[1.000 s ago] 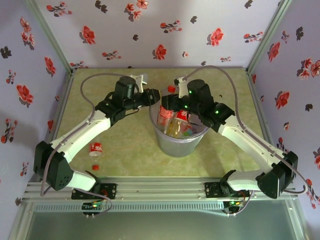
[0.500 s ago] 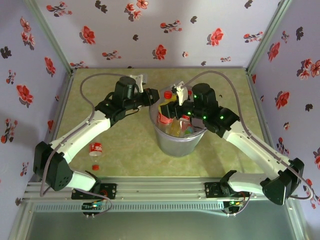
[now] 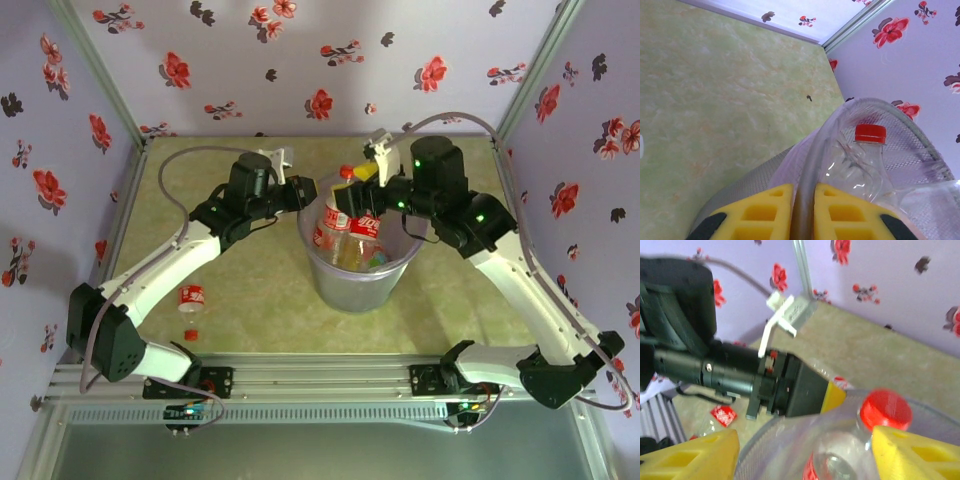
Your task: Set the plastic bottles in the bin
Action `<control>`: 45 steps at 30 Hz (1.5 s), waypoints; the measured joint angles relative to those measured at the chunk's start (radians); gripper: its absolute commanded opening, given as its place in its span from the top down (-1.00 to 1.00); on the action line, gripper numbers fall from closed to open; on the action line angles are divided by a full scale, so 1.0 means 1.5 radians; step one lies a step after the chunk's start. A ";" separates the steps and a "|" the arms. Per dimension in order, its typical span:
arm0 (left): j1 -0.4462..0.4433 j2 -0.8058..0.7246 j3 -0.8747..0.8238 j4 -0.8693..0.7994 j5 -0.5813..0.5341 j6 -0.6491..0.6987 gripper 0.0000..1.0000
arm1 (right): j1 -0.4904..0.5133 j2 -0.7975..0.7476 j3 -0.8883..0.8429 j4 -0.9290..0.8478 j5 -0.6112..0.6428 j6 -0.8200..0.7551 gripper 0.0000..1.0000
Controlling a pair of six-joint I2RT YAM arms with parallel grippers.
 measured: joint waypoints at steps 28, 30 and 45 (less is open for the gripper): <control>-0.001 0.008 0.022 -0.029 -0.001 0.018 0.83 | -0.037 0.174 0.143 -0.084 0.083 0.082 0.21; -0.001 0.008 0.022 -0.028 -0.001 0.018 0.84 | -0.037 0.174 0.143 -0.083 0.080 0.085 0.01; -0.001 0.011 0.024 -0.028 -0.003 0.018 0.85 | -0.037 0.183 0.140 -0.064 0.046 0.101 0.25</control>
